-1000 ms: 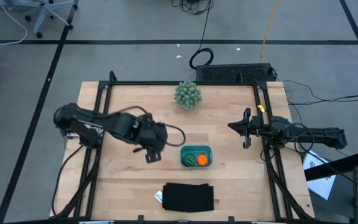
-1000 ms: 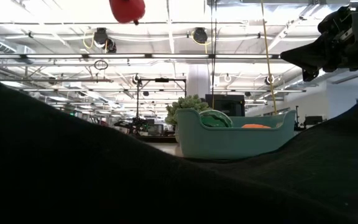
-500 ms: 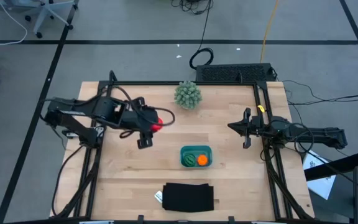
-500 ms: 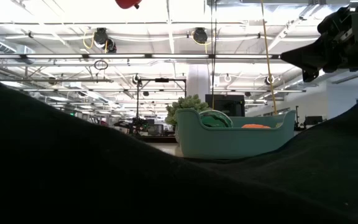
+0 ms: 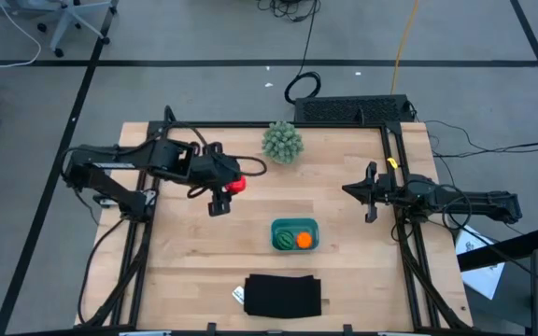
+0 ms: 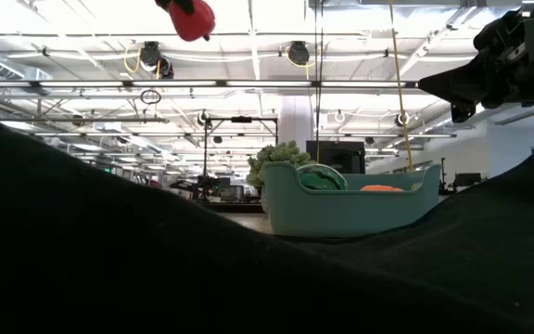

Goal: Pick and placing Produce into tupperware
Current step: Put the apple into the blue bin

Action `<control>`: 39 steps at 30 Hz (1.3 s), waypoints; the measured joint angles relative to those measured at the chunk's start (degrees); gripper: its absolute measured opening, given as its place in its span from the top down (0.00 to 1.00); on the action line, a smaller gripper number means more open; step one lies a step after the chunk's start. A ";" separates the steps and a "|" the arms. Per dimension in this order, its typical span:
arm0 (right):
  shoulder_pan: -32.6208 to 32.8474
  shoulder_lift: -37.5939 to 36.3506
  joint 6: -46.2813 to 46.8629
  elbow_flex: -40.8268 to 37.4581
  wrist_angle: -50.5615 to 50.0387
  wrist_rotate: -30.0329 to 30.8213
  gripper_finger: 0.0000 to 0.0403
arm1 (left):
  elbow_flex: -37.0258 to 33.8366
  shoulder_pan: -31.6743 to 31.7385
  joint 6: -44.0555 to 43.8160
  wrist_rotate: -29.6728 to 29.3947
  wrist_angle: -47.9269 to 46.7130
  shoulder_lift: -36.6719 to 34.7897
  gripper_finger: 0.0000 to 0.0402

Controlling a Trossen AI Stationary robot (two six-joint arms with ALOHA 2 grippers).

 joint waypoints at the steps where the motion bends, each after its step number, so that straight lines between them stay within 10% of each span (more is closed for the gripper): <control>1: -0.02 0.00 0.00 0.00 -0.02 0.00 1.00 | -0.45 0.60 0.66 0.22 0.93 0.00 0.32; 39: -0.04 1.49 -0.42 0.02 0.83 2.97 1.00 | -23.96 7.59 11.55 25.64 41.85 -4.76 0.32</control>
